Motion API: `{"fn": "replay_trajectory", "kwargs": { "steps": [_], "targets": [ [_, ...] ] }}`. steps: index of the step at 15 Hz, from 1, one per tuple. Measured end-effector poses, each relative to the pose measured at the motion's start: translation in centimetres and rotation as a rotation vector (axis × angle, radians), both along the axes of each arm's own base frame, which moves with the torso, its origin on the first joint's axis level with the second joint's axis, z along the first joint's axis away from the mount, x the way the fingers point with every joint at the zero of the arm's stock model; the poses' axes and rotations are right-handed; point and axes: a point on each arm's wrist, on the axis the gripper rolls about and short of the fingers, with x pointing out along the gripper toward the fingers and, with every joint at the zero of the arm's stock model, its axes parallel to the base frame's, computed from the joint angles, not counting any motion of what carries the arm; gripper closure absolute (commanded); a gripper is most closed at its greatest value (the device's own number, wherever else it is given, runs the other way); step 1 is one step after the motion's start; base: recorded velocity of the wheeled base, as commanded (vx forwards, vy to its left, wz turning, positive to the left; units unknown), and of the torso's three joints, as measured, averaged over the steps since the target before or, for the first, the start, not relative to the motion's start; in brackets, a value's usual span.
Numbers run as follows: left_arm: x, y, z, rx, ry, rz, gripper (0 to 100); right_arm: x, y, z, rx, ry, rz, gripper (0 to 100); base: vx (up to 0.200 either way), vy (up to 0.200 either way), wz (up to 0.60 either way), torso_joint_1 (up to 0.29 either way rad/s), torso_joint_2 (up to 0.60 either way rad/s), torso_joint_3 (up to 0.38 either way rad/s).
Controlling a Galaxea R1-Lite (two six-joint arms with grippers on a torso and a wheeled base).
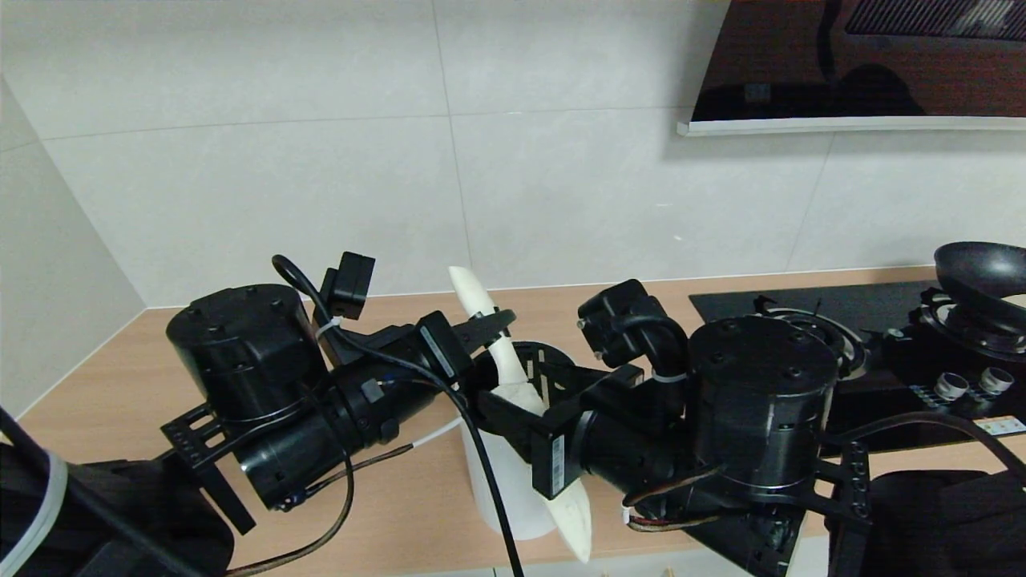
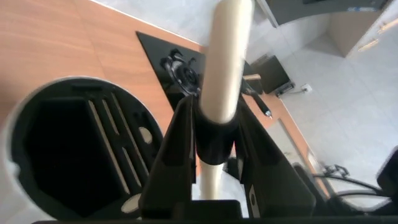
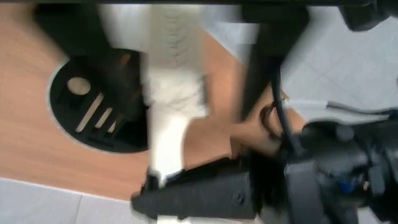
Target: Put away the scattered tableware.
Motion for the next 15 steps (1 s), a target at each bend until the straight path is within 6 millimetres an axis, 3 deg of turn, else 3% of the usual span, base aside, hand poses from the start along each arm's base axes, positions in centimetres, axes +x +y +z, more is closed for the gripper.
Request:
{"fn": "replay_trajectory", "kwargs": {
  "steps": [8,15],
  "targets": [
    [-0.1,0.1,0.8,-0.017,-0.023,0.024,100,0.3,-0.7,0.6,0.012,-0.011,-0.019,0,0.0,0.0,0.0,0.0,0.0,0.0],
    [-0.5,1.5,4.5,0.028,-0.026,0.146,100,3.0,-4.7,3.6,0.073,-0.071,-0.149,0,0.0,0.0,0.0,0.0,0.0,0.0]
  ]
}}
